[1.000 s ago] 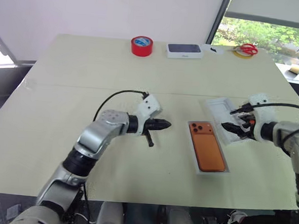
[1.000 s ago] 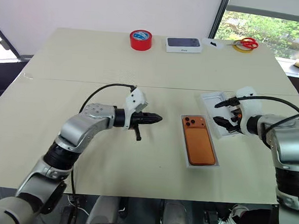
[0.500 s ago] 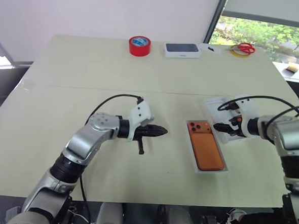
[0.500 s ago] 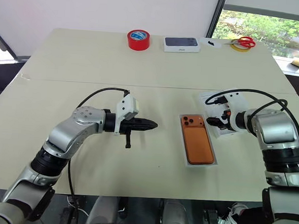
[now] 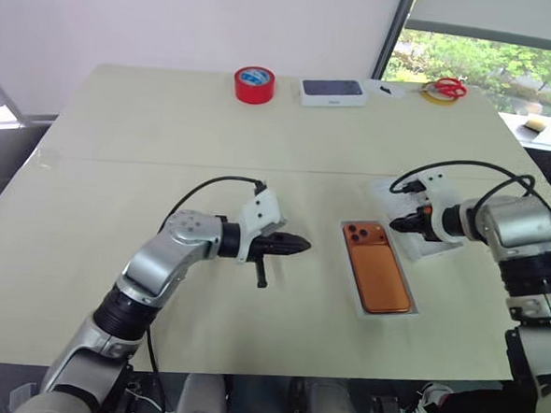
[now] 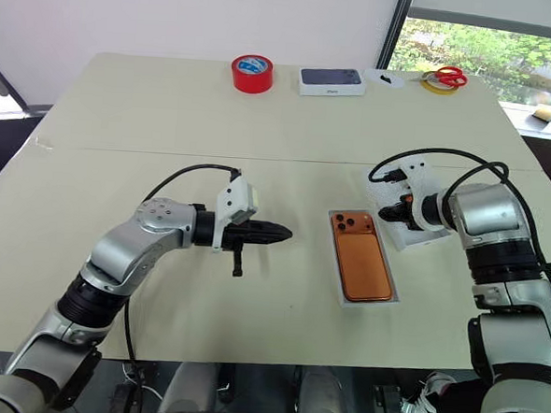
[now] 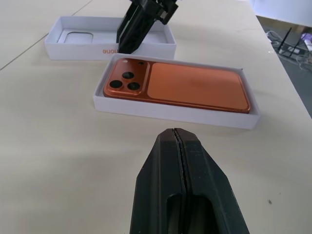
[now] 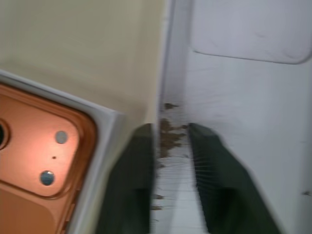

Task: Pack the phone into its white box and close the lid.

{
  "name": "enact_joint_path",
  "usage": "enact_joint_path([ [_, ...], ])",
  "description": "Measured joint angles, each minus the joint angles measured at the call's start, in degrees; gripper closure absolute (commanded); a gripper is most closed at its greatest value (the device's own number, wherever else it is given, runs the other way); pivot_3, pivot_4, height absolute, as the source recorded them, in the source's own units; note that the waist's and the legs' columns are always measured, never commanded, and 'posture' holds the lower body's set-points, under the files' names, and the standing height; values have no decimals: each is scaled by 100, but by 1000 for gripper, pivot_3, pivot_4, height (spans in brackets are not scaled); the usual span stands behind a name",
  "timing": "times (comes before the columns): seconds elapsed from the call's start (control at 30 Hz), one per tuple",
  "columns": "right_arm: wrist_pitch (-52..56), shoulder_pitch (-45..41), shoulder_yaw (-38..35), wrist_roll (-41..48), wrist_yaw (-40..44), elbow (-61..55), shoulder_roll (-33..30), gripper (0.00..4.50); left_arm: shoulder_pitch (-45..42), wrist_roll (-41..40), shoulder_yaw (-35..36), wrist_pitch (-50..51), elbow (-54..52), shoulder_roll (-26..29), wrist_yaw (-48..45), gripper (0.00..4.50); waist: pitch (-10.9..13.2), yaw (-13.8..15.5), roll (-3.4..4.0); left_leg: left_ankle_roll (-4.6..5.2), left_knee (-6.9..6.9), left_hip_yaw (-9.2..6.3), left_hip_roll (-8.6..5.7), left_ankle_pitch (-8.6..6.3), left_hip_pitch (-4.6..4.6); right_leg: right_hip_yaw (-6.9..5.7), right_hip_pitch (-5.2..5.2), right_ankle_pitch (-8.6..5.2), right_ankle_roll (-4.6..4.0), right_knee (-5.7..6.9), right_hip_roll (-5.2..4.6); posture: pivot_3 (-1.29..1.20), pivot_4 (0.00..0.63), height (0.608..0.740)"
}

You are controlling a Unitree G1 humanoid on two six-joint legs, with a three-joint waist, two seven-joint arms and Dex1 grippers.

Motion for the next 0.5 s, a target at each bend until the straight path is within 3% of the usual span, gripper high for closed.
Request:
enact_joint_path([
  [0.27, 459, 150, -353, 99, -70, -294, -89, 4463, 66, 3, 0, -9, 0, -7, 68, 4500, 0, 12, 1, 0, -1, 1, 0, 0, -2, 0, -3, 0, 0, 0, -1, 0, 150, 730],
  [0.5, 2332, 29, -2972, 1153, -556, -1828, 35, 4463, 168, -6, 279, -18, 113, 35, 266, 4500, 5, -2, 11, -2, -9, 0, 4, 1, 1, 2, -6, 1, -1, 1, 3, 0, 150, 730],
])
